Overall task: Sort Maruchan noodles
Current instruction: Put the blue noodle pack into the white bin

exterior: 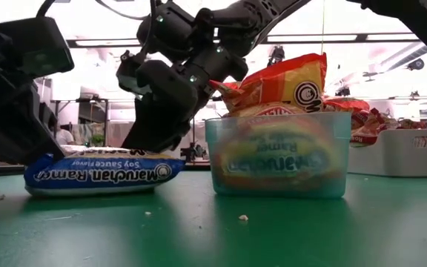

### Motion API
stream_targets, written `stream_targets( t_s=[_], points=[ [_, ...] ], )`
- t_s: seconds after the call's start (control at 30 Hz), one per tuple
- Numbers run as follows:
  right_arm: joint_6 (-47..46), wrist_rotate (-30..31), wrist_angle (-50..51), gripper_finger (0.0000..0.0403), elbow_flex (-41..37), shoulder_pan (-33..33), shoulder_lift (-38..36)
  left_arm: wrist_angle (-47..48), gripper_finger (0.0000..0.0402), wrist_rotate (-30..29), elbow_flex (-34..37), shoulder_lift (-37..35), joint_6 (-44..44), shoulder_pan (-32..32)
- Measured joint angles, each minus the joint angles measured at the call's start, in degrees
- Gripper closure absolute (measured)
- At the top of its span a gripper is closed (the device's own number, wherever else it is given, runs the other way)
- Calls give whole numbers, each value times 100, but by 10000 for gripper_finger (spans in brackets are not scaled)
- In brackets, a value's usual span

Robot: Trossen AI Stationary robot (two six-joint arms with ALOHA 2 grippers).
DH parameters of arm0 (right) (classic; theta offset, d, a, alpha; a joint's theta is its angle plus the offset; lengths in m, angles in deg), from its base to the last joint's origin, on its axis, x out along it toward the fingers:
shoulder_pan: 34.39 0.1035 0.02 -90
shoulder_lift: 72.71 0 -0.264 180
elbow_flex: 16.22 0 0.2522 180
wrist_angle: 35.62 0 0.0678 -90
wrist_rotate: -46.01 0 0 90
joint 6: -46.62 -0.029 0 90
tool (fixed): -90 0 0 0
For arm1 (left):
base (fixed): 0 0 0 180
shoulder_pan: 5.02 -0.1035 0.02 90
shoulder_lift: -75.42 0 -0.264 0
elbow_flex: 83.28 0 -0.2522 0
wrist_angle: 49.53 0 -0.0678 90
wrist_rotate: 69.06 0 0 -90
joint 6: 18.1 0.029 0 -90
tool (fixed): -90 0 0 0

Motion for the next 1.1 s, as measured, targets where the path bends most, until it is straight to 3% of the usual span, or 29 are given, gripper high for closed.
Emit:
stream_targets(
  t_s=[0.1, 0.27, 0.53, 0.7, 1.1],
  points=[
    [160, 21, 159, 380, -17, 2, -134, 301, 402, -3, -166, -130, 99, 80],
    [312, 206, 327, 394, -30, -3, -486, 1708, 402, -295, -718, -506, 176, 269],
    [628, 1249, 595, 394, -251, -21, -1327, 3946, 402, -2352, -1900, -944, 180, 887],
    [632, 1691, 591, 395, -730, -83, -2141, 4093, 402, -3413, -2339, -962, 522, 1084],
    [289, 2550, 551, 395, -2363, -472, -4418, 4081, 402, -3761, -2706, -795, 788, 996]
  ],
)
